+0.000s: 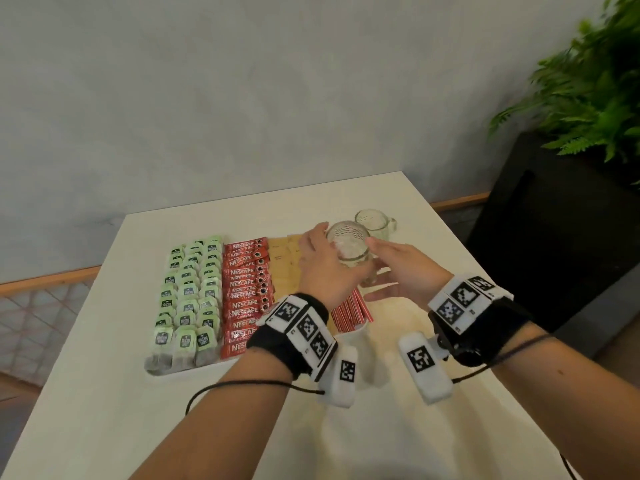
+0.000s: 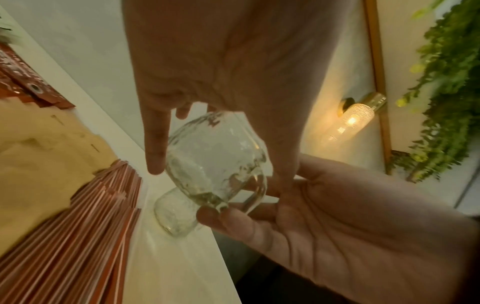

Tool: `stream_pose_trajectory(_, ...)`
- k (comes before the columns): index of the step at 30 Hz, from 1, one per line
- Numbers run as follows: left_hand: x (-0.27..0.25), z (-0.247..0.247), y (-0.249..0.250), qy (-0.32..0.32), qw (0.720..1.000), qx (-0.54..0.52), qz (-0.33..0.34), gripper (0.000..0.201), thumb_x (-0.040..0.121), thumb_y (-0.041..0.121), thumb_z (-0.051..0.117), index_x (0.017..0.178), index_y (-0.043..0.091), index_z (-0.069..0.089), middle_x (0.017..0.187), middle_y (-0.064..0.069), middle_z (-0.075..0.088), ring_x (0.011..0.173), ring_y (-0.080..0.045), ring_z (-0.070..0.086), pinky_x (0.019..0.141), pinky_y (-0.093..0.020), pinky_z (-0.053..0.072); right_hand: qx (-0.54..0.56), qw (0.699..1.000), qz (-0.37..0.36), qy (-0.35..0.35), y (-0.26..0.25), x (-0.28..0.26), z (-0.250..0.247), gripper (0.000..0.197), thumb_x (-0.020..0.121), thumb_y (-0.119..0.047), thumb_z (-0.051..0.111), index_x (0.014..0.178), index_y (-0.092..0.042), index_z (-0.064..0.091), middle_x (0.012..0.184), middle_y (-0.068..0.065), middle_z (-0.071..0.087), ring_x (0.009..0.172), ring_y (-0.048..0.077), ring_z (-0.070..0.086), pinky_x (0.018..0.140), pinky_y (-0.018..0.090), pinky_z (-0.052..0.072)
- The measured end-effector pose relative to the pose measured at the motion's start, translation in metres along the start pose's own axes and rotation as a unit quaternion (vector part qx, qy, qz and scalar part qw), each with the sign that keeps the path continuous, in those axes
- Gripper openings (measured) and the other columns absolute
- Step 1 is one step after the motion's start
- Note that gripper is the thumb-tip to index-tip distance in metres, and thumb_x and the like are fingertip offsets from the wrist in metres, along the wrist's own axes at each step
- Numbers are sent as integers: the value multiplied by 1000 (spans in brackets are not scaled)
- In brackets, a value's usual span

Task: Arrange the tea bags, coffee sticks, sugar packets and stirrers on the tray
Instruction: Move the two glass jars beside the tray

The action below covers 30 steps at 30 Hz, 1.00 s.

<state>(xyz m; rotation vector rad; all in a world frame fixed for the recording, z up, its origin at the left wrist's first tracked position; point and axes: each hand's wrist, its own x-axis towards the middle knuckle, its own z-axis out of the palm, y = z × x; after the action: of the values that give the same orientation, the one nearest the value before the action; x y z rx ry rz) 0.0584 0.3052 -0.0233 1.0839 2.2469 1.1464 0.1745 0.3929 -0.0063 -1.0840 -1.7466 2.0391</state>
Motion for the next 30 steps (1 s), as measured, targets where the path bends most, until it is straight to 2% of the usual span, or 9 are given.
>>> stream_pose_trajectory(4, -14, 12, 8, -91, 995, 21, 23, 120, 65, 60, 77, 154, 21, 5, 155, -1, 13, 144, -25, 18, 118, -46, 24, -21, 999, 5, 34, -8, -6, -18, 34, 99, -31, 52, 117, -4, 61, 102, 14, 69, 86, 28, 67, 72, 38, 58)
stream_pose_trajectory(8, -15, 11, 12, -108, 991, 22, 78, 99, 82, 22, 74, 155, 19, 7, 144, -3, 29, 135, -18, 29, 104, -22, 27, -115, 990, -10, 83, -11, -1, -40, 29, 98, -22, 50, 110, 1, 63, 99, 15, 65, 70, 31, 62, 72, 40, 55)
stream_pose_trajectory(11, -8, 14, 16, -95, 992, 43, 77, 93, 82, 35, 76, 154, 25, 18, 130, -2, 40, 107, -19, 53, 97, -33, 46, -185, 973, -32, 136, -10, 2, -55, 26, 97, -27, 50, 102, -8, 66, 100, 4, 70, 67, 32, 67, 78, 35, 53)
stream_pose_trajectory(13, 0, 19, 16, -114, 986, 78, 91, 75, 86, 36, 71, 149, 26, 32, 118, 2, 47, 95, -14, 54, 89, -31, 48, -208, 963, -39, 165, -3, 5, -63, 29, 96, -31, 49, 103, -11, 69, 97, -1, 71, 71, 32, 70, 84, 38, 53)
stream_pose_trajectory(17, 37, 15, 7, -129, 982, 119, 68, 55, 88, 22, 62, 140, 25, 45, 120, 2, 55, 106, -16, 55, 85, -26, 44, -257, 950, -33, 177, 16, 14, -73, 33, 97, -35, 48, 105, -13, 72, 96, -5, 71, 71, 28, 70, 82, 37, 55)
stream_pose_trajectory(20, 70, 13, -5, -87, 978, 185, 52, 52, 88, 24, 59, 137, 31, 47, 116, -4, 59, 104, -22, 58, 89, -38, 51, -308, 938, -27, 158, 27, 21, -71, 34, 98, -34, 47, 104, -11, 72, 99, 3, 72, 69, 25, 68, 69, 29, 52)
stream_pose_trajectory(25, 108, 28, -9, -84, 944, 312, 66, 44, 95, 38, 52, 139, 42, 45, 125, -9, 56, 116, -35, 51, 97, -45, 44, -344, 929, -30, 129, 37, 39, -65, 32, 97, -25, 48, 98, -3, 71, 98, 17, 71, 83, 34, 65, 80, 47, 54)
stream_pose_trajectory(27, 120, 33, -9, -100, 944, 306, 73, 33, 96, 38, 53, 129, 42, 55, 127, -5, 57, 115, -32, 55, 98, -45, 44, -350, 928, -35, 122, 40, 45, -64, 30, 96, -23, 48, 103, -6, 72, 101, 13, 72, 78, 30, 64, 75, 40, 55)
stream_pose_trajectory(30, 130, 34, -9, -99, 947, 292, 88, 22, 97, 36, 56, 117, 39, 65, 127, 3, 60, 117, -23, 57, 97, -41, 44, -320, 939, -44, 120, 42, 49, -62, 28, 97, -20, 51, 116, -16, 71, 102, 6, 71, 72, 20, 64, 54, 21, 53)
